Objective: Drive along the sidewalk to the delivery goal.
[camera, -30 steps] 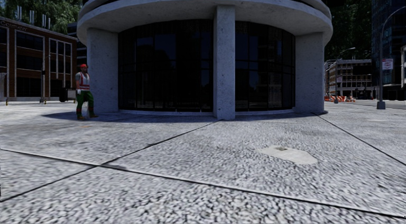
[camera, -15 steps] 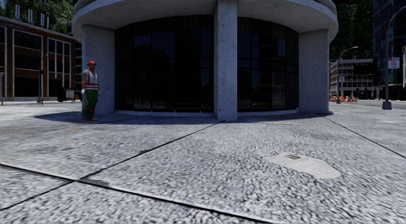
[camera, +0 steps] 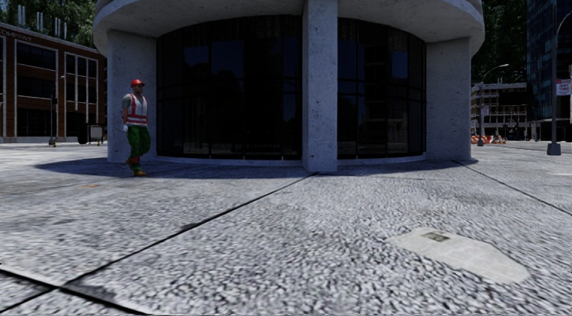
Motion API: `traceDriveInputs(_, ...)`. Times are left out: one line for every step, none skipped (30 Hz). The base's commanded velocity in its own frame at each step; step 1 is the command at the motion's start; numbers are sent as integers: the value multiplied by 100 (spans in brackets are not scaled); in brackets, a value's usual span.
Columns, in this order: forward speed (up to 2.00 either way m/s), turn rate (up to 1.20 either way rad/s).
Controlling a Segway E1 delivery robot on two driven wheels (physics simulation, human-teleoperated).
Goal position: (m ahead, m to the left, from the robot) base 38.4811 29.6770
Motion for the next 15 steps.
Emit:
traceDriveInputs(86, 0)
traceDriveInputs(87, 0)
traceDriveInputs(91, 0)
traceDriveInputs(91, 0)
traceDriveInputs(97, 0)
traceDriveInputs(101, 0)
traceDriveInputs(102, 0)
traceDriveInputs(102, 0)
traceDriveInputs(102, 0)
traceDriveInputs(104, 0)
traceDriveInputs(105, 0)
traceDriveInputs(106, 0)
traceDriveInputs(106, 0)
traceDriveInputs(107, 0)
traceDriveInputs(107, 0)
